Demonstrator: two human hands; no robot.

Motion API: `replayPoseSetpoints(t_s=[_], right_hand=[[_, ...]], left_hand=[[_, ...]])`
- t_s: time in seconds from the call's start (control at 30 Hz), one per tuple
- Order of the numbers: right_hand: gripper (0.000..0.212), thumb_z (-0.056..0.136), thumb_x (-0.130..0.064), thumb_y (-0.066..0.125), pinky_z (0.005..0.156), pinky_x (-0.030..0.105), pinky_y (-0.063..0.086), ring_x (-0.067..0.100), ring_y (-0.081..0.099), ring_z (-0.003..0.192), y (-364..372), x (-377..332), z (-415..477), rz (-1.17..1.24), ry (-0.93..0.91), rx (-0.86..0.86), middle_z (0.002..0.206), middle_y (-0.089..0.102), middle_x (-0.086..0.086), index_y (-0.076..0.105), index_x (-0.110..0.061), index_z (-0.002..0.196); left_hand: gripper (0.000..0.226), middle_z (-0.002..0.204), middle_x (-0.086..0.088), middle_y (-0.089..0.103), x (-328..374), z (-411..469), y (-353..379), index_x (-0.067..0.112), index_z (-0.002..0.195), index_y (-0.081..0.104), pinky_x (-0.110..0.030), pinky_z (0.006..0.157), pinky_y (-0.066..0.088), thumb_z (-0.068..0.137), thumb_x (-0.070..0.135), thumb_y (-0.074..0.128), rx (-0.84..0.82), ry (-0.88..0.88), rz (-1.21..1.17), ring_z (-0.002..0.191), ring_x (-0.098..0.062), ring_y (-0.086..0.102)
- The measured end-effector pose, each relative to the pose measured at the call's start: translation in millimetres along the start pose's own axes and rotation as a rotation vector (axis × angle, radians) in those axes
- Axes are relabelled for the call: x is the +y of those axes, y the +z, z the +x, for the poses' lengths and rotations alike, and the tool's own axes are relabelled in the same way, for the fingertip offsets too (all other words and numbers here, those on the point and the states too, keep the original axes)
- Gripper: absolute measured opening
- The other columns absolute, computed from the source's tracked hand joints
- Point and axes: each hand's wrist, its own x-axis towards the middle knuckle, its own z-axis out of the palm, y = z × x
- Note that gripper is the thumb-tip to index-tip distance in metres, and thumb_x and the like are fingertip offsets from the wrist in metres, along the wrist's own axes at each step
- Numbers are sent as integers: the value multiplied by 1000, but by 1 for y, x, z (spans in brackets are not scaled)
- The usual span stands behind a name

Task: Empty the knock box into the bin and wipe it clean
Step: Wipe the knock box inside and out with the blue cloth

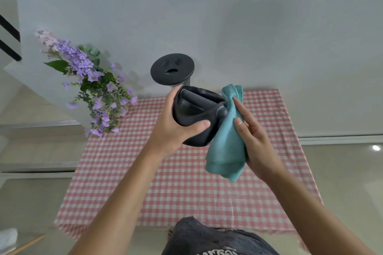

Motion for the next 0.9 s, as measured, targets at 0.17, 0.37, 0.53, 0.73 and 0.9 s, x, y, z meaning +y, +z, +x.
replayPoseSetpoints(t_s=[0.17, 0.37, 0.53, 0.73, 0.9], right_hand=[[38, 104, -33, 46, 88, 23, 56, 12, 68, 111, -34, -25, 17, -417, -35, -177, 133, 66, -15, 56, -45, 139], [43, 103, -34, 52, 75, 4, 46, -11, 64, 94, -34, -60, 51, -1034, -60, -525, 105, 63, -46, 48, -66, 130], [44, 101, -36, 52, 79, 26, 47, 8, 66, 90, -25, -60, 63, -1222, -93, -550, 109, 72, -18, 43, -69, 129], [34, 102, -32, 54, 83, 8, 42, -10, 61, 104, -20, -23, 48, -924, 261, -579, 128, 61, -24, 62, -43, 134], [35, 103, -31, 52, 92, 14, 45, -11, 59, 107, -22, -15, 41, -884, 258, -597, 134, 60, -23, 61, -42, 135]], left_hand=[[116, 159, 13, 50, 5, -14, -14, 31, 164, 25, -46, 121, 44, 69, 29, 92, -255, 20, 163, 146, -10, 51], [116, 146, 20, 61, 18, -18, -13, 50, 158, 28, -41, 110, 54, 61, 43, 92, -301, 23, 384, 133, -3, 61], [111, 137, 25, 63, 15, -20, -9, 51, 153, 33, -41, 99, 58, 59, 55, 91, -179, 117, 524, 123, -4, 66], [113, 139, -1, 63, -10, -22, -14, 23, 157, 46, -48, 78, 64, 59, 62, 85, 30, 348, 932, 121, -26, 66], [114, 140, 0, 62, -25, -29, -11, 25, 158, 42, -45, 76, 64, 59, 64, 84, 8, 294, 935, 121, -24, 65]])
